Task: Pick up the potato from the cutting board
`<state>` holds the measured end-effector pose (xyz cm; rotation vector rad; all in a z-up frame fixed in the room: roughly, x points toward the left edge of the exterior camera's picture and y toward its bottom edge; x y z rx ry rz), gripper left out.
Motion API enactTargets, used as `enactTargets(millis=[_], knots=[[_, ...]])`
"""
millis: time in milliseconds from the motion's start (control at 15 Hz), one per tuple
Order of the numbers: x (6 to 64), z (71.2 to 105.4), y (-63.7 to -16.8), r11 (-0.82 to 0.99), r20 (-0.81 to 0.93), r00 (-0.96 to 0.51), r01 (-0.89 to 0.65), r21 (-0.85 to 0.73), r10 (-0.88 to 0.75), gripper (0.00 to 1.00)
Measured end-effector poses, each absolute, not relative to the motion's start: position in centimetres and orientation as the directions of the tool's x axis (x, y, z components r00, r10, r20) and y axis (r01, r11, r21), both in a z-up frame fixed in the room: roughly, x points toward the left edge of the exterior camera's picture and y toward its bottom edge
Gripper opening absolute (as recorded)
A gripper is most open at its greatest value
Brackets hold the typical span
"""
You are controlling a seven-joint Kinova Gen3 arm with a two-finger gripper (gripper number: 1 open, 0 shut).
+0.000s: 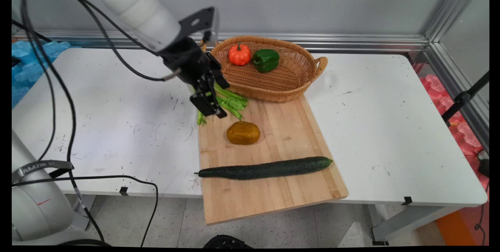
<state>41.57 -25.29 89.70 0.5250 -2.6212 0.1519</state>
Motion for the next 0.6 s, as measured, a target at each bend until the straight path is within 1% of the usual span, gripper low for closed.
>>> enactTargets(millis=[333, 600], knots=[[39.3, 85.8, -26.6, 0.929, 0.437, -0.837, -0.37, -0.008, -0.33, 1.0], [38.1, 83.4, -27.1, 0.932, 0.421, -0.845, -0.361, 0.005, -0.33, 1.0]])
